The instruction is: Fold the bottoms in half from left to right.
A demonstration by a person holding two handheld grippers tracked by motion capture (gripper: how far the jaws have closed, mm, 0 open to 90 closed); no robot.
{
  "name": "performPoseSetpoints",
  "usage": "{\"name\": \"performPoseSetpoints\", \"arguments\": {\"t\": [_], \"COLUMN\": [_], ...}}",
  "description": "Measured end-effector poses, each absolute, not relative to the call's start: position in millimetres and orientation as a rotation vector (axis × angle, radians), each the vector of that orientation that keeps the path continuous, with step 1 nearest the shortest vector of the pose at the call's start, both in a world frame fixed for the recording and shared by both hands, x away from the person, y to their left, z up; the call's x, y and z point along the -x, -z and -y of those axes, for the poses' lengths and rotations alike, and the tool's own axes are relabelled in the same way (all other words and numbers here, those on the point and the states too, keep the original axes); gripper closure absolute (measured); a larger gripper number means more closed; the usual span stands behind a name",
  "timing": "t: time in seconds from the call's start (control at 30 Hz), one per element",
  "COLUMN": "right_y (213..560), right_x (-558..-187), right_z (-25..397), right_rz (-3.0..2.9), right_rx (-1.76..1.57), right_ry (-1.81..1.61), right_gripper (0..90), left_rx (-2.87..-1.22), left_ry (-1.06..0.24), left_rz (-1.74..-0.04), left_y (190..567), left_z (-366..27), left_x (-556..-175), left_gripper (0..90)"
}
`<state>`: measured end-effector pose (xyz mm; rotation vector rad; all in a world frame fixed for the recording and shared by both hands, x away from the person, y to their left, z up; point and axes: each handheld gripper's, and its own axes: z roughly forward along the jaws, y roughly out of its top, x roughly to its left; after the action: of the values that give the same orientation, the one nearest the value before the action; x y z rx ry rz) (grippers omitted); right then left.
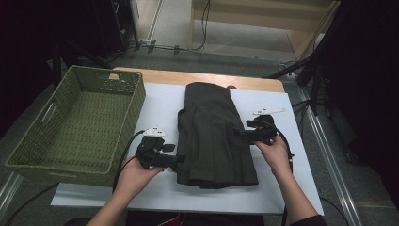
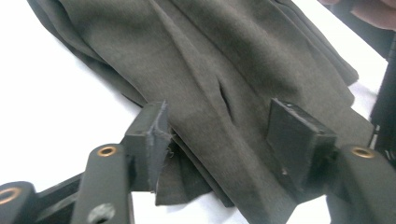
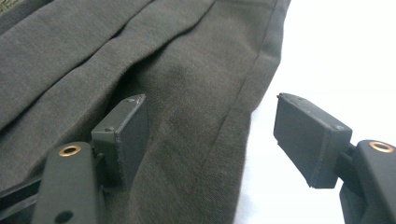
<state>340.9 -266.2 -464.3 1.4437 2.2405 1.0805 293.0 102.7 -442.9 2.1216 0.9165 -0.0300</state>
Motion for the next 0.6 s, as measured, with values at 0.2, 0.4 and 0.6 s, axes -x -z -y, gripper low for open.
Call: {"name": "performPoseSetpoints", "arguments": {"t": [0.2, 0.4, 0.6], "right_y": [455.2, 455.7, 460.3], "right_x": [-331.2, -324.7, -322.4], "right_z": [263.7, 257.9, 263.2], "right_rz": [-2.267, -2.342, -2.325], "right_rx": [-1.445, -1.437, -1.428], "right_ry": [-1.111, -1.140, -1.143], "right_gripper": [25.3, 55.4, 81.7], "left_rx": [-2.102, -2.110, -2.098], "left_ry": [0.027, -0.005, 0.012], "left_rz": [-0.922, -0.893, -0.908], "left_y": [444.8, 439.7, 443.9], "left_z": [-93.6, -85.0, -83.6], "left_x": [-304.9, -313.5, -330.8], "left_gripper": [27.5, 48.6, 72.6]}}
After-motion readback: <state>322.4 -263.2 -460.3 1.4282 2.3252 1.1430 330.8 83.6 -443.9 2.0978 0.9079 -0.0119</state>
